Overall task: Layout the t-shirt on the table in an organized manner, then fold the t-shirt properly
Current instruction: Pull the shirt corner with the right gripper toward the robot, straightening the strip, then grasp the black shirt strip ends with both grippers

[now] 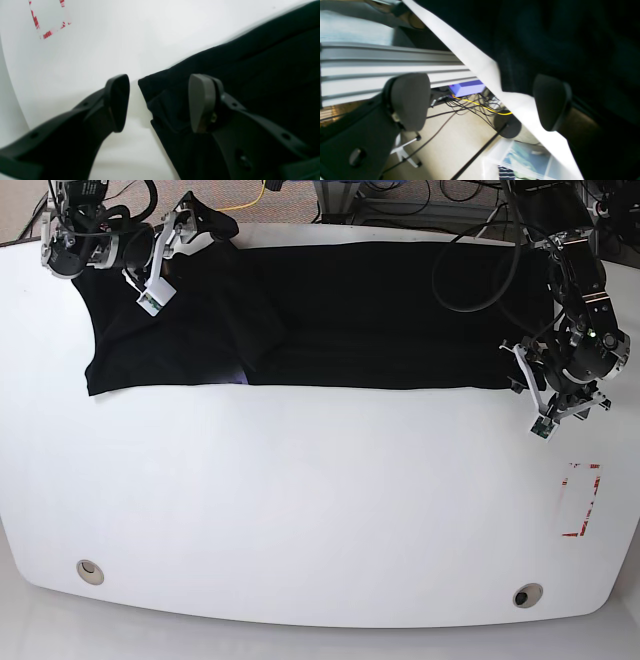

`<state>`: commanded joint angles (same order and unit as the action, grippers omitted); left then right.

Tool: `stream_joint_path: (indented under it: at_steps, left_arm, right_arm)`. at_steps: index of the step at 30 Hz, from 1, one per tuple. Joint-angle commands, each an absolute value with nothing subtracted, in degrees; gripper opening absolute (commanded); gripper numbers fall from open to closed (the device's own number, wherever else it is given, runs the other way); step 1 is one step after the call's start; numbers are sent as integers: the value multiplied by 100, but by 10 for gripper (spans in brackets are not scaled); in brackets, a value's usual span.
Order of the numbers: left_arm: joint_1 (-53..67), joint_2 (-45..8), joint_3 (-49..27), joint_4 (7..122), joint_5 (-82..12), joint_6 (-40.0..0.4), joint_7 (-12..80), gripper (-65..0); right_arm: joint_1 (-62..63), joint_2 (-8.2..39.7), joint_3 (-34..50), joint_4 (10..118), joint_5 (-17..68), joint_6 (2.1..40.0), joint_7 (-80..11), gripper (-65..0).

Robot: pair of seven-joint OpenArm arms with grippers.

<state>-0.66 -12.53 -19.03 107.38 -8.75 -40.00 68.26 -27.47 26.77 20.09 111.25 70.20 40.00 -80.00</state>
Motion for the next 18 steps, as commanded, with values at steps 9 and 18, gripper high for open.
stream_joint_path:
  at_steps: [9, 18]
  left_arm:
    - [382, -743, -1912, 11204, -875, -4000, 6844, -300]
    - [1226, -207, -2009, 11398, -848, -4000, 6826, -463]
  right_arm:
    - [-2325, 2624, 2009, 11108, 6747, 4000, -7767, -130]
    - [-1938, 2202, 2202, 11108, 5077, 4000, -7688, -534]
